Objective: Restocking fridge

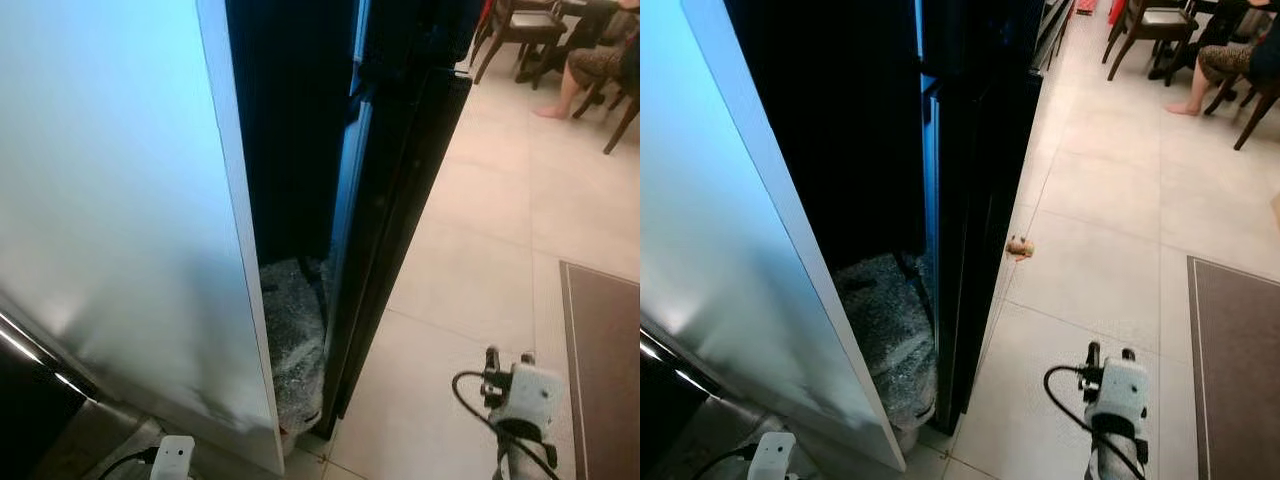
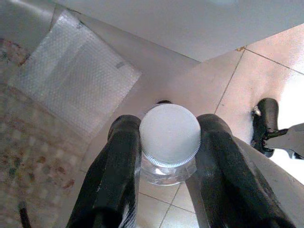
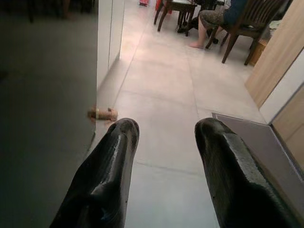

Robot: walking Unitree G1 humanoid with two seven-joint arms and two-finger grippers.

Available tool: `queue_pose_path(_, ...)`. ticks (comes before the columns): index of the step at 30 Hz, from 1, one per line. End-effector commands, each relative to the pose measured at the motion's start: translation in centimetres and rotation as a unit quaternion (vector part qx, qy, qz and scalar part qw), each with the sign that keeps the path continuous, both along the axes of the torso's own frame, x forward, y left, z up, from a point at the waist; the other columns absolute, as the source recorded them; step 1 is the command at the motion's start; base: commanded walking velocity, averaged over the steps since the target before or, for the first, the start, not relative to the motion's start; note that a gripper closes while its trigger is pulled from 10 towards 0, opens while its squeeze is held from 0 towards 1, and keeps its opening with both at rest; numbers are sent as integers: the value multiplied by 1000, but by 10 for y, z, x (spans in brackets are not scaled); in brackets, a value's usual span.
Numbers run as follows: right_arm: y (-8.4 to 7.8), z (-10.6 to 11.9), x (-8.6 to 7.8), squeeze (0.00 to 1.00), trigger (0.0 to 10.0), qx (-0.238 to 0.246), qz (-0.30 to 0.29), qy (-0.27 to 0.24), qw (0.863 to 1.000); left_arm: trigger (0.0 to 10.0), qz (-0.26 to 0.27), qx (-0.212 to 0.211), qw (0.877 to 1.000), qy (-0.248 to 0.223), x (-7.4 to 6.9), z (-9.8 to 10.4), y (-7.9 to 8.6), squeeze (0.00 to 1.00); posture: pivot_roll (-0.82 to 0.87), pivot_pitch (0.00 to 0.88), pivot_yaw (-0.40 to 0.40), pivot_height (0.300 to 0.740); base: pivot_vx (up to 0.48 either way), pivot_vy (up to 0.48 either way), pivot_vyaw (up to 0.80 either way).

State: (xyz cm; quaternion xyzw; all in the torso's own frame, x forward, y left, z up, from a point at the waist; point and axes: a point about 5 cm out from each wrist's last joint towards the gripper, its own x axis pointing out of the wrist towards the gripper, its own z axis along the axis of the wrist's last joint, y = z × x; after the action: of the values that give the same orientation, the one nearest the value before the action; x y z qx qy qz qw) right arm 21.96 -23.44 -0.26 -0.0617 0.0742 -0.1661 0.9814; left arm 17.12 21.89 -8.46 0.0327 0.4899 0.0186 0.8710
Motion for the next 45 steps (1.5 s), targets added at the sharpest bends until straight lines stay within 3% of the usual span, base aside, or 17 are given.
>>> queue_pose_path(1,-6,10,4,0,10000,-26,3,-15,1000,10000,-5,3,1000,9,0,-1,-3,0,-140,6,-38,740,0,0,0)
queue_pose_path(5,-3,20,2,0,10000,-45,16,-42,998,10000,-4,3,1000,7,2,-1,-4,0,-163,0,-33,740,0,0,0)
queue_pose_path(12,27,23,2,0,10000,24,118,-55,991,10000,-11,4,1000,6,5,1,-6,0,-184,0,-27,740,0,0,0)
queue_pose_path(21,32,23,3,0,10000,34,142,-52,988,10000,-11,5,1000,5,6,1,-6,0,-186,0,-26,740,0,0,0)
queue_pose_path(25,42,45,24,0,10000,10,205,-68,976,10000,-9,7,1000,4,5,0,-6,0,-175,0,-39,740,0,0,0)
queue_pose_path(26,46,54,30,694,10000,16,221,-79,972,10000,-8,7,1000,5,4,0,-6,0,-166,0,-47,740,0,0,0)
queue_pose_path(27,48,58,32,1000,10000,17,228,-84,970,10000,-8,6,1000,4,4,0,-6,0,-159,0,-52,740,0,0,0)
queue_pose_path(33,54,76,40,1000,10000,19,264,-103,959,10000,7,3,1000,4,1,-1,-6,0,-143,0,-70,740,0,0,0)
queue_pose_path(45,70,106,33,1000,10000,31,316,-116,941,10000,12,4,1000,9,-1,-2,-5,0,-152,0,-73,740,0,0,0)
